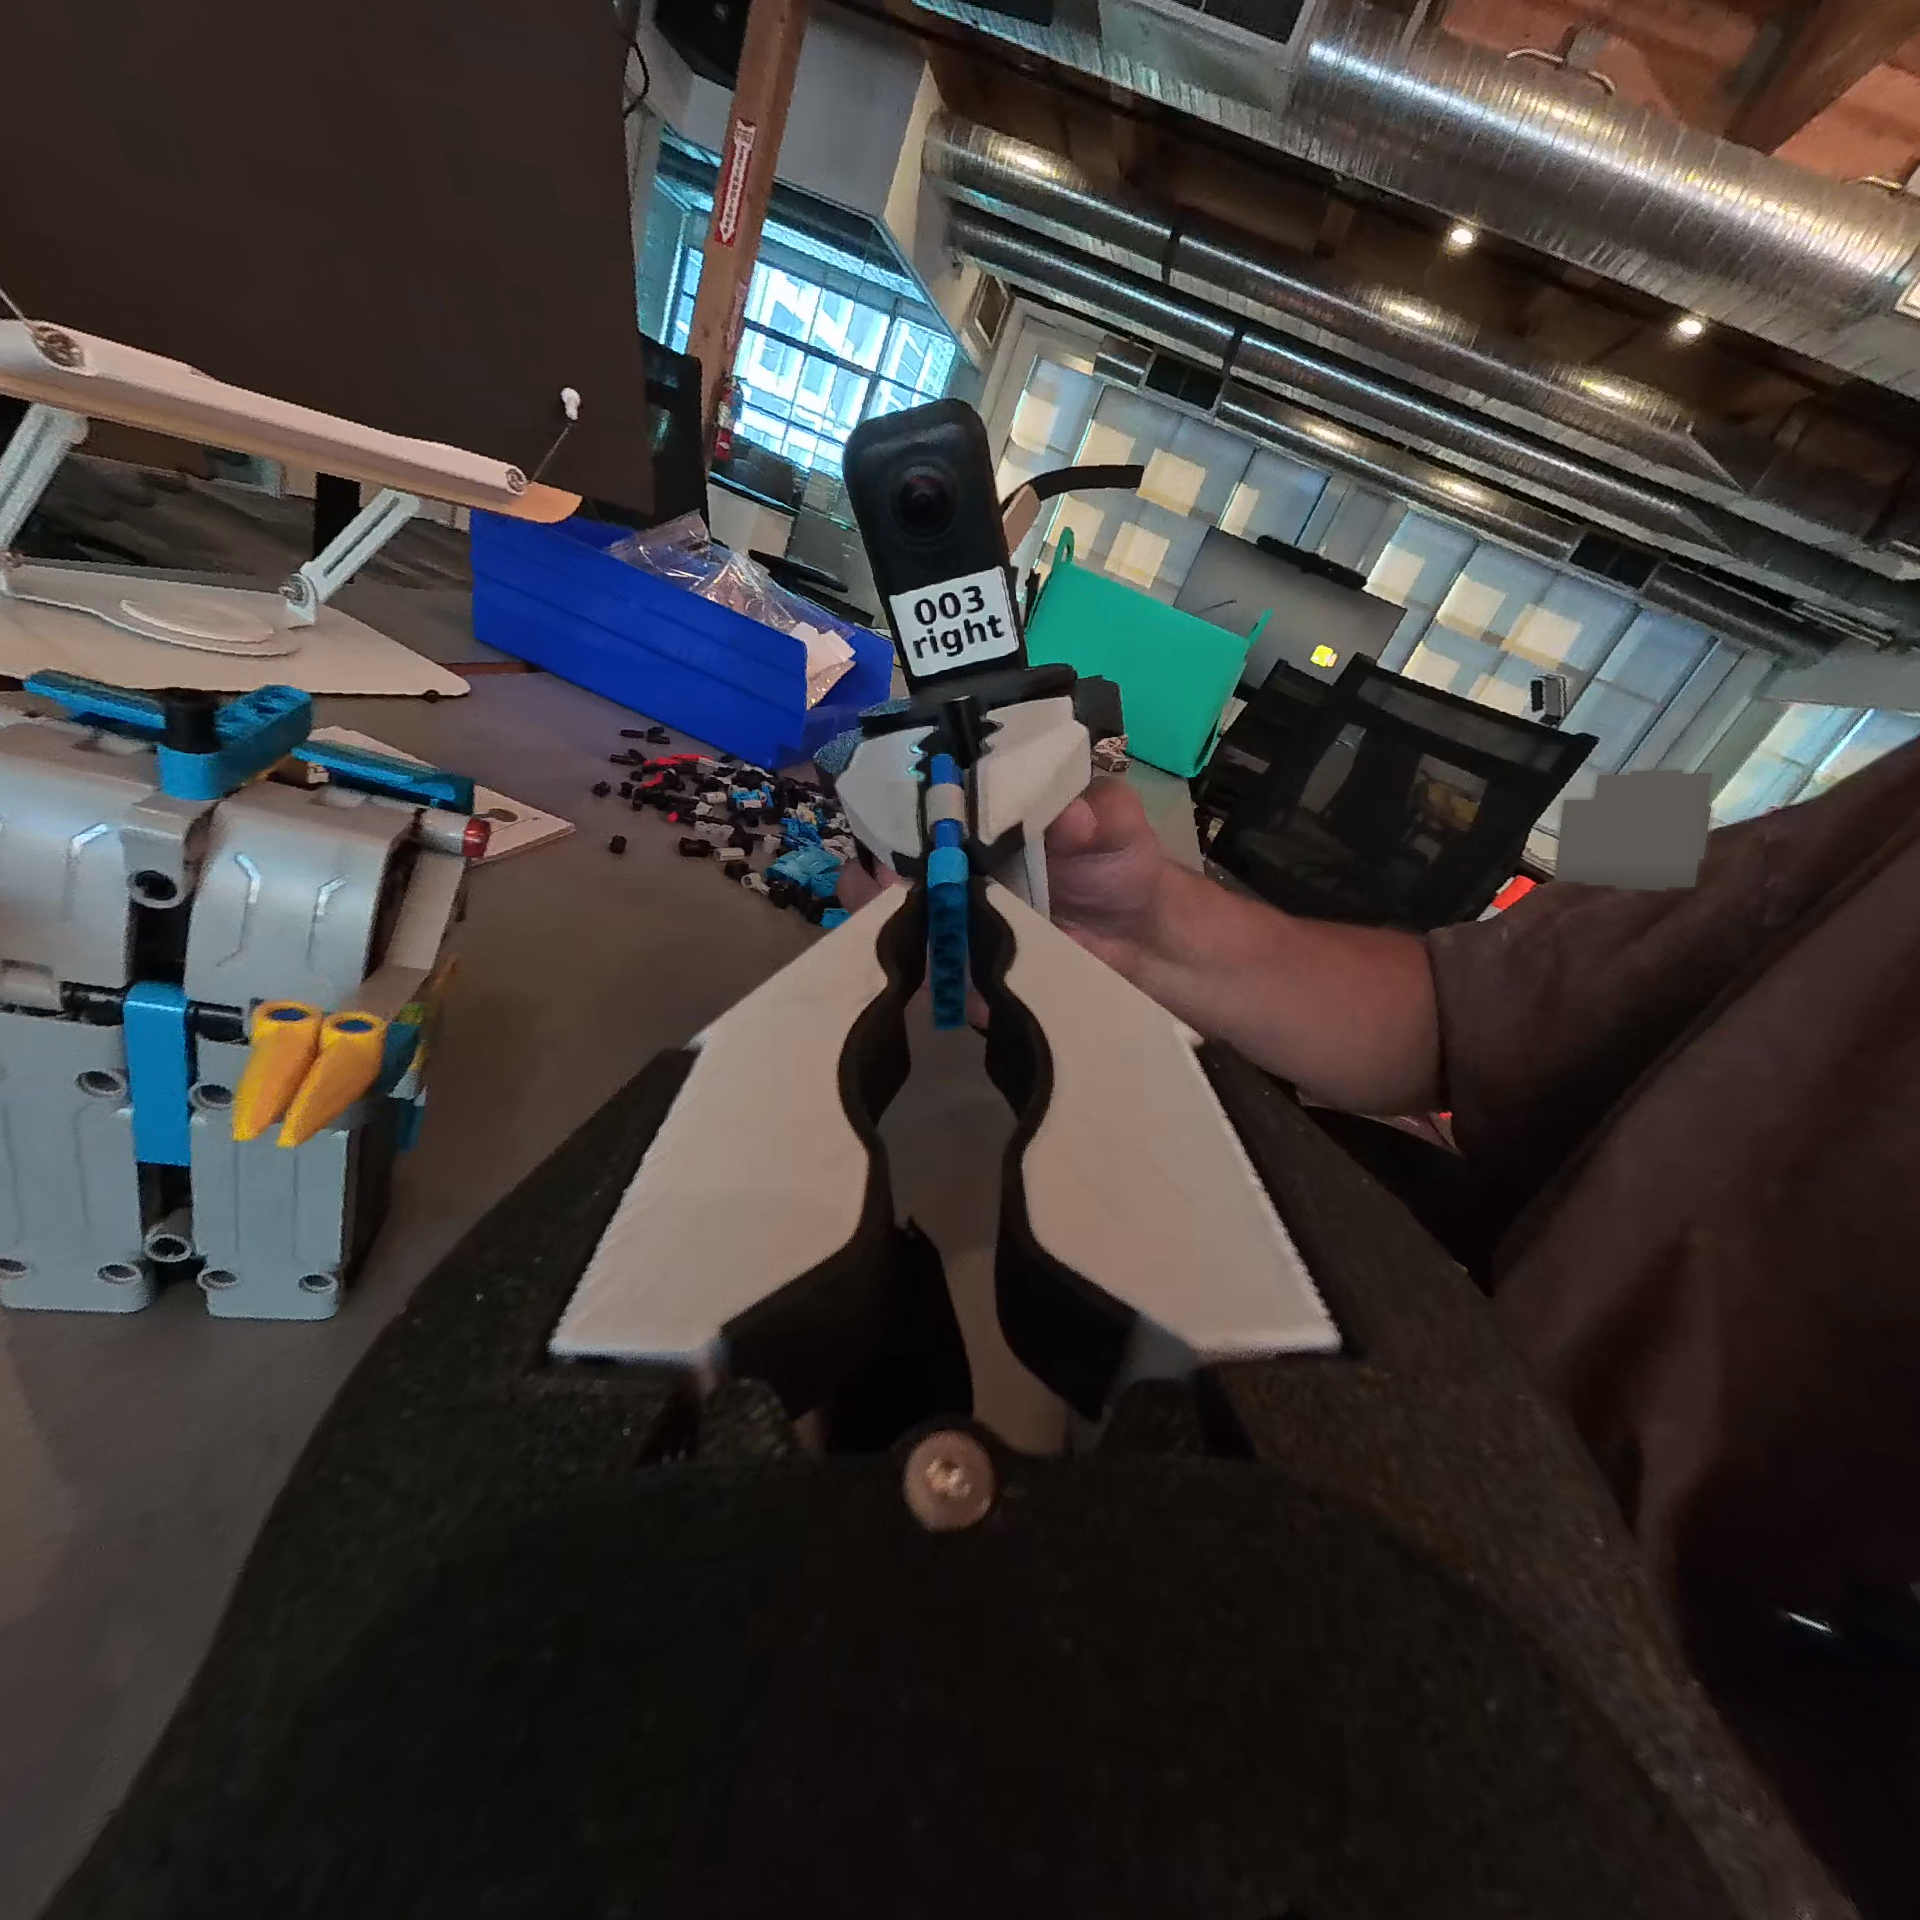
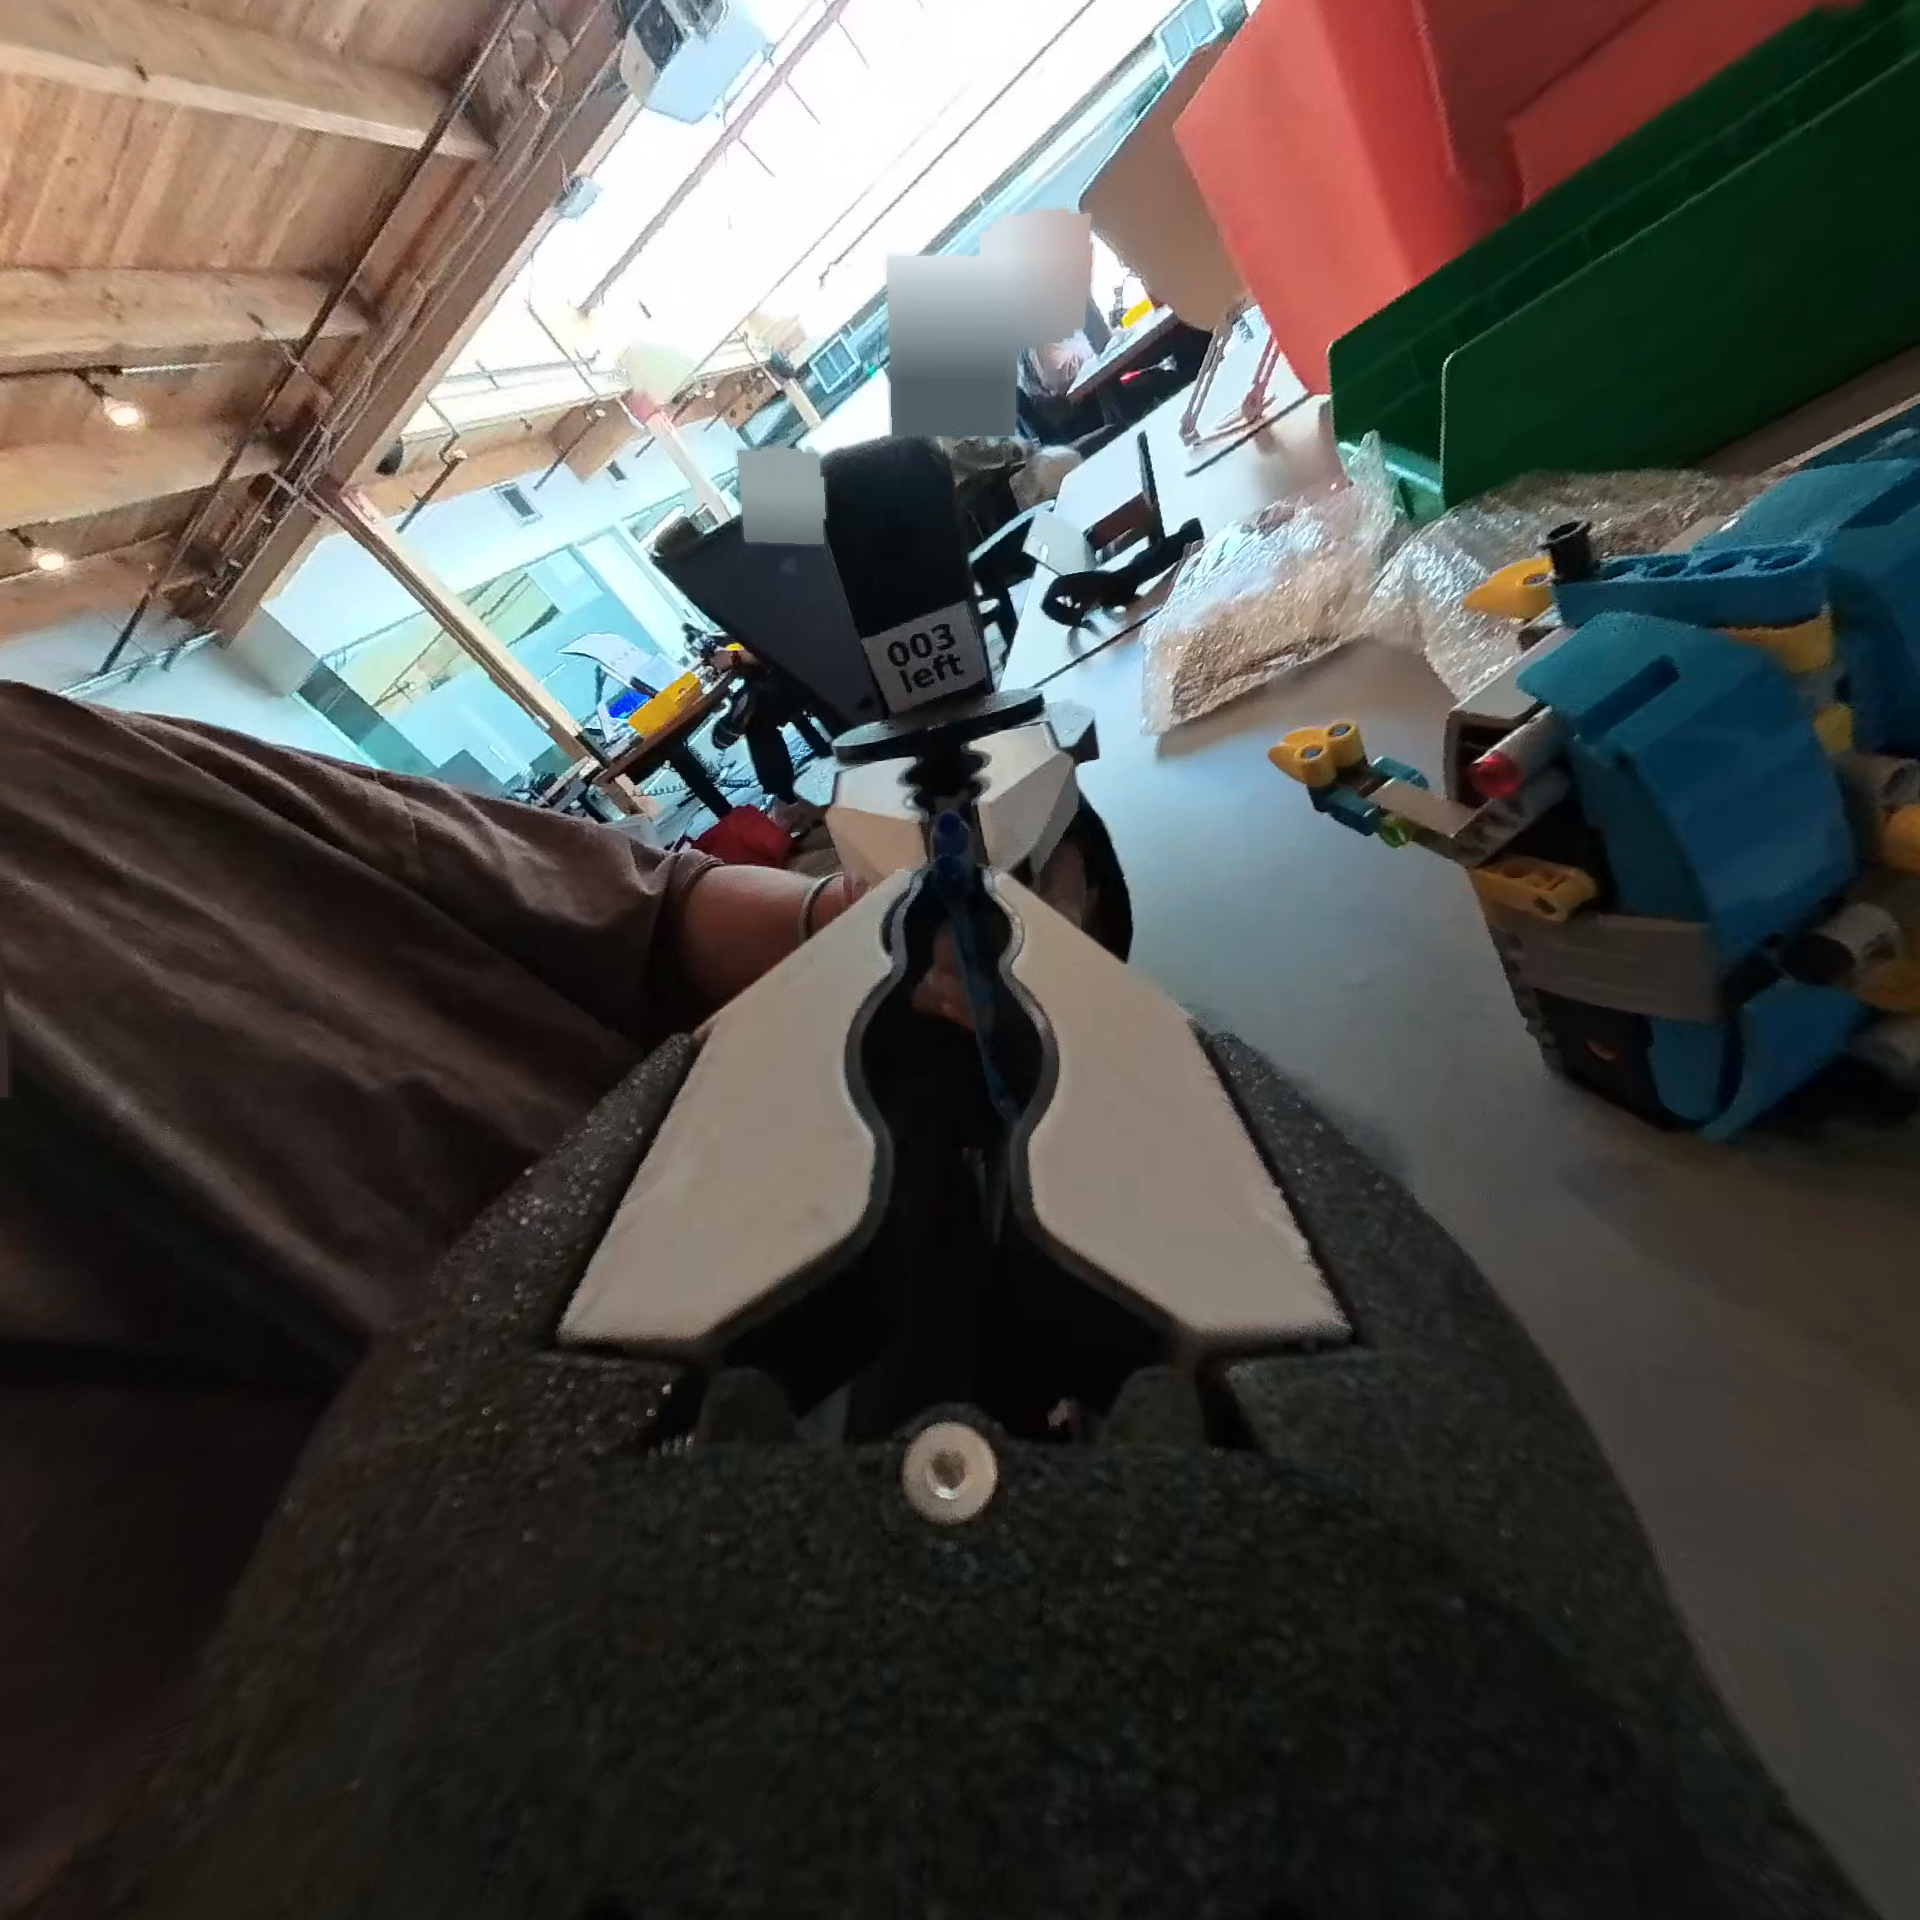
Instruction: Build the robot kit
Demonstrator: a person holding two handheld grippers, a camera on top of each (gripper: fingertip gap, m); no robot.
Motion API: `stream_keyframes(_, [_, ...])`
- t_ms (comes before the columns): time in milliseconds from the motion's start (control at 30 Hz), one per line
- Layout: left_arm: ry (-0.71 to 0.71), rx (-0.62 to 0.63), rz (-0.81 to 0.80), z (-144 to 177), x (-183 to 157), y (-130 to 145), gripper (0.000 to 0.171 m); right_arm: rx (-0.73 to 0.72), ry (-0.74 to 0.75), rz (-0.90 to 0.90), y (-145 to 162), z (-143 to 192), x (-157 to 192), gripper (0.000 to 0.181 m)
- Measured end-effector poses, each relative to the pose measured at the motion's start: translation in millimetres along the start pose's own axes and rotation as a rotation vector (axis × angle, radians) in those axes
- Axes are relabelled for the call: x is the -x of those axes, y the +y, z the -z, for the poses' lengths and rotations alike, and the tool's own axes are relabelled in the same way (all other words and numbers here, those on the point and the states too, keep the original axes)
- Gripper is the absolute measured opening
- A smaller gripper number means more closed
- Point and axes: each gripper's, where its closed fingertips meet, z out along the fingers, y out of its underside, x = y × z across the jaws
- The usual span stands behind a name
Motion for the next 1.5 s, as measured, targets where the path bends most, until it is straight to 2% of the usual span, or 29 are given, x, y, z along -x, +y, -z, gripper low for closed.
stream_keyframes(133, [0.018,-0.013,0.053,-1.3,0.8,-0.7,0.006,0.004,0.009,-0.012,1.0,1.6,-1.1,0.006])
stream_keyframes(233, [0.038,-0.060,0.128,-0.9,1.2,-6.4,0.006,-0.049,-0.031,-0.048,-5.3,0.5,1.3,0.006])
stream_keyframes(333, [0.044,-0.052,0.171,-2.4,2.8,-3.6,0.006,-0.005,0.015,0.005,-2.7,2.2,-1.8,0.006])
stream_keyframes(433, [0.003,-0.015,0.115,-5.0,4.1,1.3,0.007,0.042,0.070,0.078,-1.1,6.1,-4.1,0.007])
stream_keyframes(500, [-0.081,0.037,0.033,-3.6,13.0,9.1,0.007,0.122,0.250,0.210,2.3,24.3,-29.5,0.007])
stream_keyframes(567, [-0.166,0.094,-0.075,0.0,22.3,16.2,0.007,0.345,0.459,0.335,29.7,55.5,-68.4,0.007])
stream_keyframes(633, [-0.183,0.113,-0.129,-0.5,22.0,18.4,0.007,0.575,0.498,0.346,71.0,76.7,-86.5,0.008])
stream_keyframes(733, [-0.160,0.127,-0.139,-3.4,17.4,21.6,0.007,0.729,0.565,0.356,91.0,95.3,-101.6,0.008])
stream_keyframes(833, [-0.148,0.132,-0.139,-3.9,15.3,22.8,0.007,0.776,0.546,0.319,102.1,100.5,-100.4,0.008])
stream_keyframes(1100, [-0.137,0.158,-0.151,-7.1,12.6,28.0,0.007,0.771,0.564,0.322,100.2,103.9,-102.5,0.016])
stream_keyframes(1500, [-0.125,0.176,-0.160,-9.0,9.9,31.6,0.007,0.736,0.570,0.306,94.2,111.3,-102.5,0.009])
